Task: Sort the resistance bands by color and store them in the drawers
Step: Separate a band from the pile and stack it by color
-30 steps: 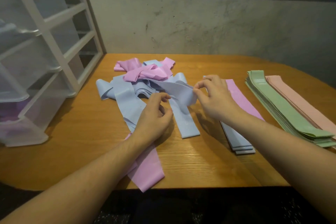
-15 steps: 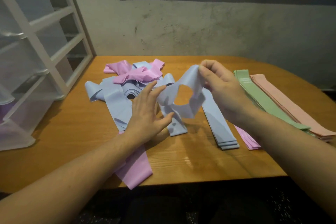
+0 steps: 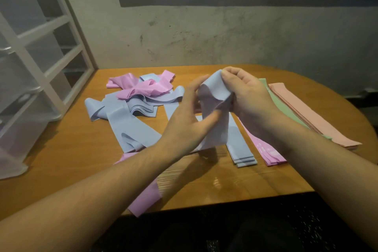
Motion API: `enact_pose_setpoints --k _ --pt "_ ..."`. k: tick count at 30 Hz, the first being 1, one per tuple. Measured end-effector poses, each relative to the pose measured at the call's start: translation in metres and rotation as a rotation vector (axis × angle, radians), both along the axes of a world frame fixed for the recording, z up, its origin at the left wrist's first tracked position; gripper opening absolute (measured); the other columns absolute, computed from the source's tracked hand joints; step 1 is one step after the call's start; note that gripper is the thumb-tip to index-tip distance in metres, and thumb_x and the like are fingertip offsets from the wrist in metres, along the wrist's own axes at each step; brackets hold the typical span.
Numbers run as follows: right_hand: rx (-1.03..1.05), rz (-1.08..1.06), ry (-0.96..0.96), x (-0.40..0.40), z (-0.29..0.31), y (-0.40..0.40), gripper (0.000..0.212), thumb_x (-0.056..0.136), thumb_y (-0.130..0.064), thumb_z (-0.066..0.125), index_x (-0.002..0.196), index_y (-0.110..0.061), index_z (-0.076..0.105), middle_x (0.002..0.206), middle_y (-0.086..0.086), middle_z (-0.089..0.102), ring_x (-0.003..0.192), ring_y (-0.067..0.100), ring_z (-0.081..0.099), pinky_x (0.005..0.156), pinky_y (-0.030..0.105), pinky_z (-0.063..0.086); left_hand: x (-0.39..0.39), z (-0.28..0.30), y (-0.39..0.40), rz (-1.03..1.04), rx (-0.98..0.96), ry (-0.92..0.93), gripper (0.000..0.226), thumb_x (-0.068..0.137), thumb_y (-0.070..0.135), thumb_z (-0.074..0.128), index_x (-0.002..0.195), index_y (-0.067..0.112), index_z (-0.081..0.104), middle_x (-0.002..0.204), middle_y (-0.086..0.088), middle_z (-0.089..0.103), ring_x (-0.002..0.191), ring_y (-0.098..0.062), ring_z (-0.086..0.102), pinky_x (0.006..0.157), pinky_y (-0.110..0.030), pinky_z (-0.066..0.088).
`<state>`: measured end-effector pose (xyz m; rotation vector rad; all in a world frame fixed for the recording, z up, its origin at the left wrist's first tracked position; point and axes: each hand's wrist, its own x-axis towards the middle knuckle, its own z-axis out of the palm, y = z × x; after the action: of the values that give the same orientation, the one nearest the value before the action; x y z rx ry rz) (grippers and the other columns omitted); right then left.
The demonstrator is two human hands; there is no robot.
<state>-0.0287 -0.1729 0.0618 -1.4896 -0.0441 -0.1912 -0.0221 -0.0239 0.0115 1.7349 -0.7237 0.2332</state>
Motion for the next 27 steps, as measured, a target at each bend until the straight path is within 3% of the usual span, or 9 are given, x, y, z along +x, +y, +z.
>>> enact_pose_setpoints --k 3,6,10,12,14,16,19,23,27 --pt "-0.049 -0.005 0.018 -0.003 -0.001 -0.005 0.012 0.102 -0.025 0.057 0.101 -0.019 0.067 0.095 0.006 0.066 0.09 0.021 0.063 0.076 0.038 0.054 0.001 0.004 0.001 0.038 0.042 -0.033 0.042 0.093 0.026 0.071 0.128 0.035 0.05 0.109 0.015 0.066 0.102 -0.008 0.065 0.084 -0.027 0.055" --pt "-0.035 -0.002 0.024 -0.007 -0.004 -0.009 0.006 0.098 -0.024 0.062 0.098 -0.021 0.067 0.082 -0.001 0.061 0.079 0.014 0.057 0.067 0.03 0.048 0.001 0.005 0.003 0.084 0.035 0.03 0.019 0.093 0.03 0.068 0.096 0.047 0.059 0.085 0.014 0.068 0.081 -0.006 0.064 0.069 -0.024 0.049" --pt "-0.015 0.052 0.037 -0.014 -0.008 -0.014 0.008 0.098 -0.021 0.06 0.103 -0.018 0.066 0.085 -0.001 0.061 0.081 0.014 0.056 0.069 0.029 0.049 -0.002 0.005 0.005 0.067 0.052 0.068 0.008 0.091 0.029 0.06 0.084 0.031 0.062 0.073 0.014 0.061 0.07 -0.008 0.056 0.062 -0.03 0.045" --pt "0.015 0.11 0.039 -0.017 -0.009 -0.018 0.011 0.095 -0.02 0.062 0.105 -0.016 0.067 0.09 -0.001 0.064 0.085 0.015 0.061 0.073 0.029 0.053 -0.003 0.008 0.005 0.047 0.008 0.114 0.01 0.093 0.029 0.058 0.085 0.028 0.062 0.072 0.006 0.059 0.07 -0.007 0.053 0.064 -0.028 0.042" --pt "0.005 0.171 0.029 -0.019 -0.01 -0.023 0.021 0.087 -0.023 0.07 0.106 -0.016 0.068 0.098 0.003 0.067 0.092 0.018 0.064 0.076 0.033 0.056 -0.004 0.012 0.004 0.058 -0.056 0.224 0.016 0.098 0.029 0.059 0.097 0.016 0.068 0.088 -0.01 0.067 0.077 -0.009 0.058 0.07 -0.032 0.045" --pt "-0.112 0.18 0.007 -0.021 -0.013 -0.026 0.022 0.087 -0.019 0.075 0.107 -0.016 0.069 0.101 0.007 0.069 0.092 0.018 0.066 0.077 0.034 0.057 -0.004 0.016 0.004 0.077 -0.112 0.391 0.024 0.101 0.031 0.057 0.108 0.012 0.069 0.104 -0.011 0.072 0.091 -0.017 0.068 0.082 -0.042 0.052" --pt "-0.262 0.098 -0.033 -0.024 -0.015 -0.028 0.009 0.094 -0.014 0.068 0.102 -0.015 0.071 0.093 0.003 0.07 0.08 0.013 0.064 0.069 0.026 0.055 -0.003 0.016 0.006 0.095 -0.098 0.494 0.031 0.097 0.044 0.06 0.107 0.018 0.072 0.108 -0.007 0.073 0.109 -0.031 0.065 0.097 -0.057 0.049" --pt "-0.326 0.046 -0.06 -0.025 -0.014 -0.031 0.008 0.095 -0.019 0.068 0.102 -0.017 0.067 0.094 0.004 0.069 0.079 0.011 0.065 0.066 0.025 0.054 -0.009 0.016 0.003 0.101 -0.062 0.522 0.05 0.082 0.061 0.059 0.101 0.017 0.074 0.102 -0.009 0.074 0.107 -0.036 0.065 0.096 -0.06 0.049" --pt "-0.335 0.034 -0.098 -0.027 -0.011 -0.03 0.009 0.096 -0.017 0.065 0.103 -0.011 0.065 0.101 0.018 0.067 0.084 0.017 0.066 0.067 0.028 0.055 -0.015 0.018 0.001 0.035 -0.025 0.581 0.04 0.099 0.052 0.051 0.104 0.02 0.073 0.103 -0.004 0.075 0.102 -0.03 0.069 0.093 -0.055 0.053"
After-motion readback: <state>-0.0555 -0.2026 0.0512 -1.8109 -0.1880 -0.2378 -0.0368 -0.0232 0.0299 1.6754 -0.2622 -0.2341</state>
